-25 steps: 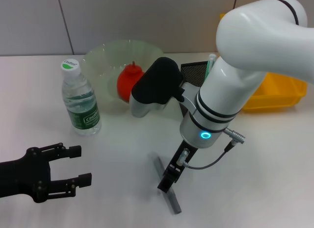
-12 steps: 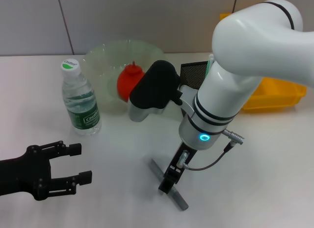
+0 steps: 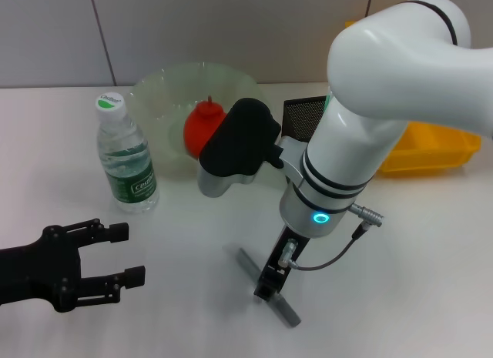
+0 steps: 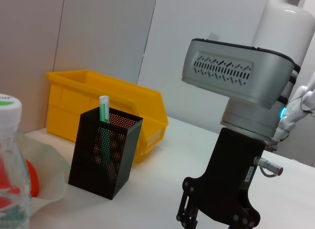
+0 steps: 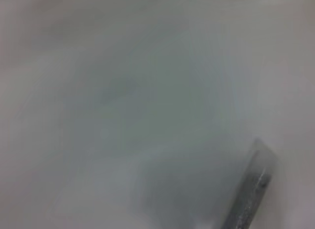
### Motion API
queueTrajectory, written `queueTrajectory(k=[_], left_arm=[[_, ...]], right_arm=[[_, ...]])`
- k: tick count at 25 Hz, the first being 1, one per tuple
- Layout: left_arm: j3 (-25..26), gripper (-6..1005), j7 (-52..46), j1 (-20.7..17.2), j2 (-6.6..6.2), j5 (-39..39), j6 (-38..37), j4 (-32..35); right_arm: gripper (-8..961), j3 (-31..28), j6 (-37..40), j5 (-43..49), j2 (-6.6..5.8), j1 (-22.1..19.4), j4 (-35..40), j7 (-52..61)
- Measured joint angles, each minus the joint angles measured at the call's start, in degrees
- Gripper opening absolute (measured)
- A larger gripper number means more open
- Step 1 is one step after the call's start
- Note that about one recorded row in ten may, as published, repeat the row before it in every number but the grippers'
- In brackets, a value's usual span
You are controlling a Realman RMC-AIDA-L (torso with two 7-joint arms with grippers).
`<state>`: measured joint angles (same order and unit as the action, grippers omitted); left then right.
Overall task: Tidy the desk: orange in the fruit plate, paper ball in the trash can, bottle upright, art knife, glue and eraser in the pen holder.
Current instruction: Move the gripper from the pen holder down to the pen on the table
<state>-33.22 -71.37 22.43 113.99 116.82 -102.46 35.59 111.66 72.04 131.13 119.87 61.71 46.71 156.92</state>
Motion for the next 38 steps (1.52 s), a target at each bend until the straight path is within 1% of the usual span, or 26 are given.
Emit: queueTrajectory(k=[5,11,30,34,38], left_arm=[[0.0,811,0.0,0.08,0.0,0.02,0.07,0.0],[0.0,811,0.0,0.07,0.0,0.12,0.32,0.0],[0.0,811,-0.56,0.47,0.0,0.05,0.34,0.0],[0.0,811,-0.63,0.59,0.0,0.0,0.38,0.0],[0.0,811,-0.63,0.61,0.0,-0.06,0.41,0.0]], right_arm=[[573,0.12,0.24,0.02,0.0,0.11,-0.18,0.01],[381,0.57,0.3,0.37,0.0,0.32,-0.45,0.16],[372,0.76,1.56,1.48,0.0,0.97,-1.11,0.28],[304,0.76,1.59,1.5,0.0,1.27,-1.97,0.22],[303,0.76,1.6,1.5,0.0,1.43,-2.31,0.14]])
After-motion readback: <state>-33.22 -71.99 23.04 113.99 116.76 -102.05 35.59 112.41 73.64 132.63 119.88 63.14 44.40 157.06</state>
